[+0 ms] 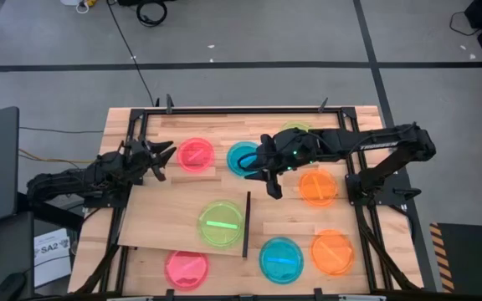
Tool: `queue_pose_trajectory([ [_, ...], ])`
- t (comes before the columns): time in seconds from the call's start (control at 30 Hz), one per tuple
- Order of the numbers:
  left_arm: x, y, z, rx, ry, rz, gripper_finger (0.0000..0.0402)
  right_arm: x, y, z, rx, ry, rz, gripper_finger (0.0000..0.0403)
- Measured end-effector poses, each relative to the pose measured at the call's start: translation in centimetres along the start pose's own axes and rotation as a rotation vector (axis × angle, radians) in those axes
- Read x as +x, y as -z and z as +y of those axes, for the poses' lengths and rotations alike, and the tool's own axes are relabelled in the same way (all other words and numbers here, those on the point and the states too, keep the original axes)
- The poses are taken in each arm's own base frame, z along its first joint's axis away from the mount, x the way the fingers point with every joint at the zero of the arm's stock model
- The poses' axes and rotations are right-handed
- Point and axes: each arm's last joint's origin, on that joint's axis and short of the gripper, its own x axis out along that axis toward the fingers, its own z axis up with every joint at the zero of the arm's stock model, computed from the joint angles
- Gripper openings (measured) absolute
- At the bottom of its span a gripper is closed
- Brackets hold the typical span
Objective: Place and stack plates onto a shelf
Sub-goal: Put the top red plate on the shelf
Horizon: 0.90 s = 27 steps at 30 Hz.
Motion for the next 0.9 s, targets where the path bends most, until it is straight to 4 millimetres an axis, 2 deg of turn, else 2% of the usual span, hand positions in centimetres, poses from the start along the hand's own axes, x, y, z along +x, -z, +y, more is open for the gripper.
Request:
queue_pose_trajectory([
  [0.1, 0.7, -1.0, -0.1, -0.017, -0.045, 0.019, 0.0132, -0.2, -0.1, -0.4, -0.023, 0.011, -0.007, 0.0112],
  [0.3, 3.3, -4.9, -0.3, 0.000, -0.127, 0.068, 0.0130, 0.2, 0.0, -1.9, -0.042, 0.053, 0.007, 0.0112],
  [0.47, 6.3, -7.5, 0.4, 0.045, -0.180, 0.289, 0.0130, 0.1, -0.1, -3.4, -0.032, 0.053, 0.010, 0.0112],
  [0.73, 11.1, -9.0, 4.2, 0.061, -0.236, 0.728, 0.0130, -0.5, 0.6, -4.5, -0.011, 0.053, 0.081, 0.0112],
  [0.9, 13.7, -8.3, 7.6, -0.003, -0.279, 0.912, 0.0130, -0.6, 1.4, -4.5, -0.004, 0.053, 0.164, 0.0112],
])
